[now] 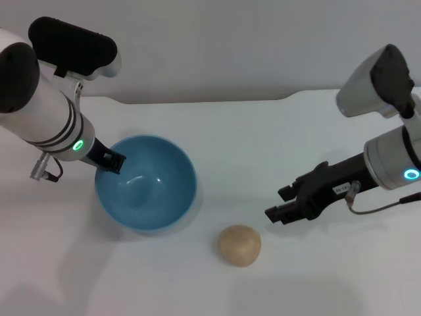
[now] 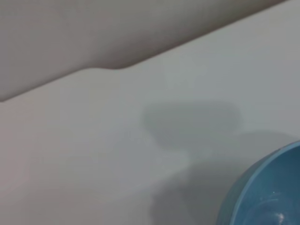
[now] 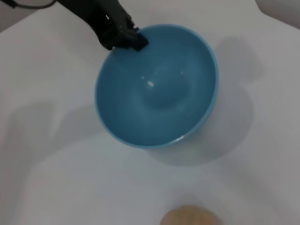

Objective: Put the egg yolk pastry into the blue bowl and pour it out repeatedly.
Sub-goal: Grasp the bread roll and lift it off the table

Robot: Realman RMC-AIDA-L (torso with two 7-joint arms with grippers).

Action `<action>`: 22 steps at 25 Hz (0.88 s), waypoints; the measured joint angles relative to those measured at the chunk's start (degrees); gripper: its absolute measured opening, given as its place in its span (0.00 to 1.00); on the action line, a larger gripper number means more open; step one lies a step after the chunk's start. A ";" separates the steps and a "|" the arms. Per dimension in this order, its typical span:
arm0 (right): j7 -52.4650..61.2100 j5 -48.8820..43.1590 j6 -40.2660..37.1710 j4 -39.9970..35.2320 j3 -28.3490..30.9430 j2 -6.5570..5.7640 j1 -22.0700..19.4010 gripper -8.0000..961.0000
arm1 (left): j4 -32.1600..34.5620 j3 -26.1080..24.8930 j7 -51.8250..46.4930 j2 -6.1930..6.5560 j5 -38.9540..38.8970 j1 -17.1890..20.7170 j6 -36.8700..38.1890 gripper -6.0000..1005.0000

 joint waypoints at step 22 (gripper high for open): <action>1.27 4.09 -15.06 -12.92 -11.14 0.74 2.20 0.53 | 0.58 -0.47 0.58 -0.19 -0.25 -1.11 -0.89 0.01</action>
